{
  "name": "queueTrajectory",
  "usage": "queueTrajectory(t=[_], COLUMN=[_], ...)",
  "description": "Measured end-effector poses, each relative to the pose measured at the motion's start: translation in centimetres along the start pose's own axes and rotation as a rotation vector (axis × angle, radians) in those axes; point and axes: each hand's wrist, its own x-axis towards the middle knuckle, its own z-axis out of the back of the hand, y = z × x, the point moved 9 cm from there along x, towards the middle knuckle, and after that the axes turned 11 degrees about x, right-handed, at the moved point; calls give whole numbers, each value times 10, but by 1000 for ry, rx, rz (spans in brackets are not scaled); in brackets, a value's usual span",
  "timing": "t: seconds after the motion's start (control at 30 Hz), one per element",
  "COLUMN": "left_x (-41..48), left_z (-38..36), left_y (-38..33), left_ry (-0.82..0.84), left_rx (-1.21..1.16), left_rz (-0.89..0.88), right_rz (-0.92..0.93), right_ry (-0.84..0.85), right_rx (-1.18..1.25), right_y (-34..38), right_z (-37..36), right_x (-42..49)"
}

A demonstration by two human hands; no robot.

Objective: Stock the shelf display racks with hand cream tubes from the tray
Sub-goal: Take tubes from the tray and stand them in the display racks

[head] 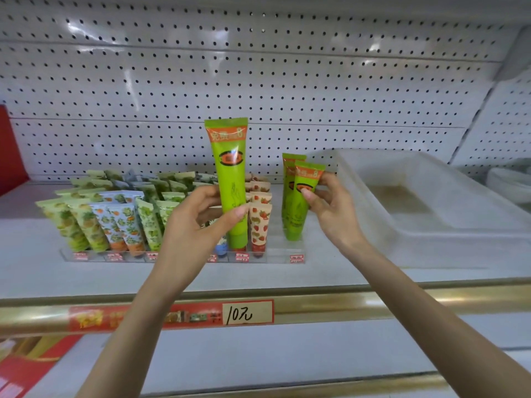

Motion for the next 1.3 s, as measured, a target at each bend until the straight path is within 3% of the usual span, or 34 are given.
queueTrajectory(t=[0.6,0.9,1.1,1.3], left_x=[-2,-8,-13,-16], left_z=[-4,-23,-53,-67], left_y=[3,4,-6,-15], left_ry=[3,67,156,202], left_rx=[-16,-14,-49,-36], left_rz=[9,31,-20,-120], right_rz=[-29,35,139,108], right_ry=[56,-151,82,116], right_rx=[-29,-36,108,162], right_y=[-16,4,54,57], right_z=[-4,29,-7,-18], right_x=[-5,-13,-39,-51])
